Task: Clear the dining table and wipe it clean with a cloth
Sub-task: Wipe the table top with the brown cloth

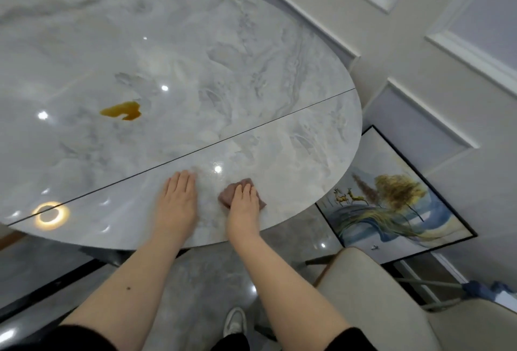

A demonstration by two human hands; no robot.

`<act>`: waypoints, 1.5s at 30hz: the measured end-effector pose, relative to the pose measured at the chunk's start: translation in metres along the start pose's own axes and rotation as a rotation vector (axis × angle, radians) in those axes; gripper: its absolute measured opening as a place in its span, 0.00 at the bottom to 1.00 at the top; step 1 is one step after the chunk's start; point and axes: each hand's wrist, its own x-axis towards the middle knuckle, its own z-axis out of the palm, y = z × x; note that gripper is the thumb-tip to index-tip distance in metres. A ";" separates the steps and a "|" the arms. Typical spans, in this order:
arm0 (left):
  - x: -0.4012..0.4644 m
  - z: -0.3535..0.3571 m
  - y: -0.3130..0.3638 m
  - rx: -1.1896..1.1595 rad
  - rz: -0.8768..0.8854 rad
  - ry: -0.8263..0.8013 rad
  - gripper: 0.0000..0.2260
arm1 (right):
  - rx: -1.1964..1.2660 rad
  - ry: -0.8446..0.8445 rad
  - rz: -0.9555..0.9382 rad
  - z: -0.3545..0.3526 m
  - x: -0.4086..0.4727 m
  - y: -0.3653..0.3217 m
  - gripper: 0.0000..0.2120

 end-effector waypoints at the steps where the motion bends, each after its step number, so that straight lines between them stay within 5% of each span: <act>1: -0.003 -0.001 -0.006 -0.007 -0.016 -0.001 0.21 | 0.062 -0.023 -0.053 0.001 0.000 -0.010 0.26; 4: -0.014 -0.007 -0.042 0.017 -0.095 -0.004 0.22 | 0.477 -0.063 -0.187 0.000 0.000 -0.047 0.19; 6: -0.019 -0.016 -0.066 0.035 -0.140 0.019 0.22 | 0.808 0.071 -0.206 -0.010 -0.002 -0.067 0.16; 9: -0.022 -0.027 -0.095 0.046 -0.168 0.056 0.21 | 0.913 0.209 -0.269 -0.030 0.006 -0.084 0.16; 12: -0.016 -0.034 -0.115 0.047 -0.189 0.068 0.18 | 0.473 0.135 -0.324 -0.022 0.028 -0.091 0.20; 15: -0.004 -0.037 -0.128 0.050 -0.172 0.058 0.20 | 0.118 -0.168 -0.101 0.002 0.036 -0.092 0.27; 19: 0.020 -0.036 -0.154 0.036 -0.198 0.042 0.20 | -0.038 -0.072 -0.054 0.021 0.062 -0.113 0.28; 36: 0.116 -0.031 -0.265 -0.005 -0.498 0.054 0.33 | -0.103 -0.138 -0.156 0.021 0.236 -0.247 0.29; 45: 0.114 -0.034 -0.266 -0.012 -0.477 0.024 0.32 | -0.025 -0.166 -0.516 0.031 0.225 -0.280 0.27</act>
